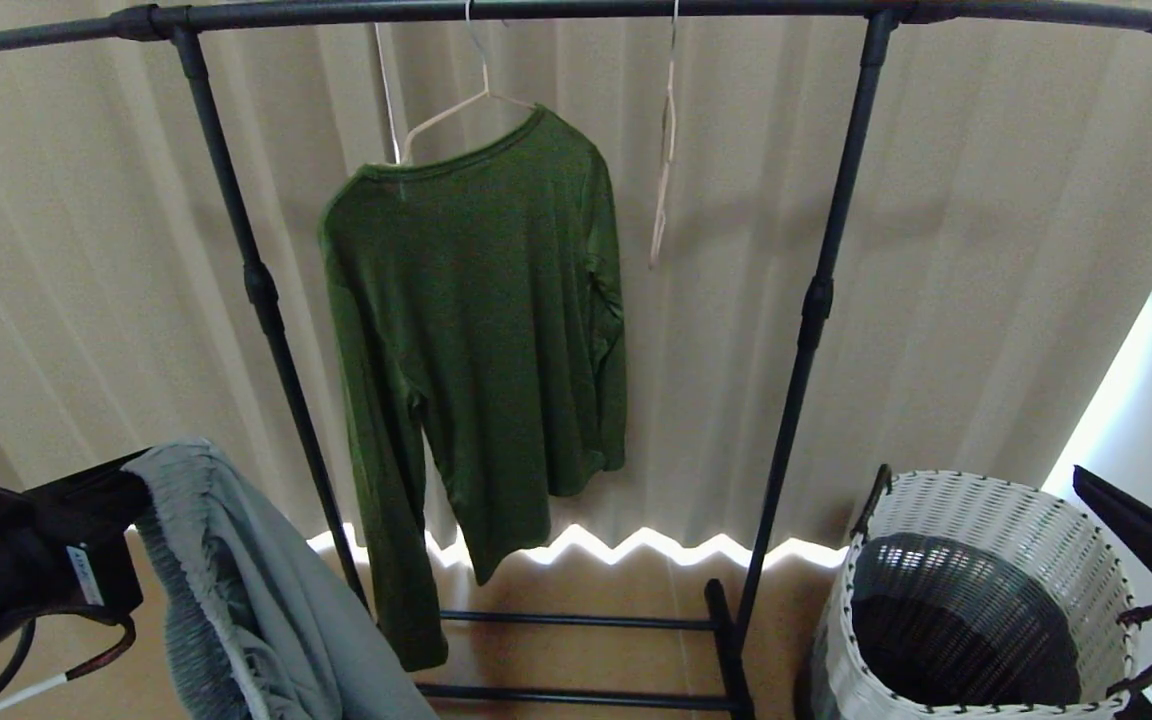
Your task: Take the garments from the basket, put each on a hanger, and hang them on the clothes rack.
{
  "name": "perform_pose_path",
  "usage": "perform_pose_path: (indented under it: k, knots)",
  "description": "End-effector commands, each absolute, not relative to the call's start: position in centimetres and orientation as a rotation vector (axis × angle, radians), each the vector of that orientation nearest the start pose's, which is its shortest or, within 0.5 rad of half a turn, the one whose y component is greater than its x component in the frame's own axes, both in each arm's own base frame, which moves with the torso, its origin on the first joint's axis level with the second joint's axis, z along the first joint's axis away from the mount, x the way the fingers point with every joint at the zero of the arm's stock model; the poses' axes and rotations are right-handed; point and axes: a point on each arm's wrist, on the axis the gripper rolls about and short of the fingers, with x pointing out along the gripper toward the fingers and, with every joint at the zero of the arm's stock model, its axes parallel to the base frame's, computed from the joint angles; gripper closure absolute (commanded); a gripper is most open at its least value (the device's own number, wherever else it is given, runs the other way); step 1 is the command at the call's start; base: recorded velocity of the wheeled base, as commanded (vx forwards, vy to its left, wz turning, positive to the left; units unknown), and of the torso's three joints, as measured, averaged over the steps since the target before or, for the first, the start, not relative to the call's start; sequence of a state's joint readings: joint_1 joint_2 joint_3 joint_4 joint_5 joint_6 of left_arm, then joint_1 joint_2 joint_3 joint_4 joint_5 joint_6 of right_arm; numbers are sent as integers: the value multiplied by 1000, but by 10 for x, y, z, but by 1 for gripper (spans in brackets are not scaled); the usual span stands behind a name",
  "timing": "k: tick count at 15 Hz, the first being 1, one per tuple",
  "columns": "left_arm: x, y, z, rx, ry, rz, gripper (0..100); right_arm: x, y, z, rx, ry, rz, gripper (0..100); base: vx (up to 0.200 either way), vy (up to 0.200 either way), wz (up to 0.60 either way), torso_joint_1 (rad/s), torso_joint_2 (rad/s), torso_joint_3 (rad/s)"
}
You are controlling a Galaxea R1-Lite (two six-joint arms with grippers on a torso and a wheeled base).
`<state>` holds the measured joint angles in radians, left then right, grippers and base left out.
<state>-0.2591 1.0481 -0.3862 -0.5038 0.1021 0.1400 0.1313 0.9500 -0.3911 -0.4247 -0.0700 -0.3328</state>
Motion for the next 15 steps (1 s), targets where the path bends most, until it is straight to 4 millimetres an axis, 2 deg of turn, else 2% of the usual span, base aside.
perform_pose_path:
  k: [1, 6, 15]
  knots:
    - [131, -32, 194, 173, 150, -168, 100, 114, 14, 201, -346, 126, 85, 0, 0, 0, 0, 61, -129, -300]
    - [129, -32, 192, 180, 153, -168, 100, 112, 13, 200, -346, 123, 85, 0, 0, 0, 0, 104, -465, -327]
    - [127, -31, 189, 203, 160, -172, 100, 108, 13, 201, -331, 108, 81, 0, 0, 0, 0, 172, -465, -304]
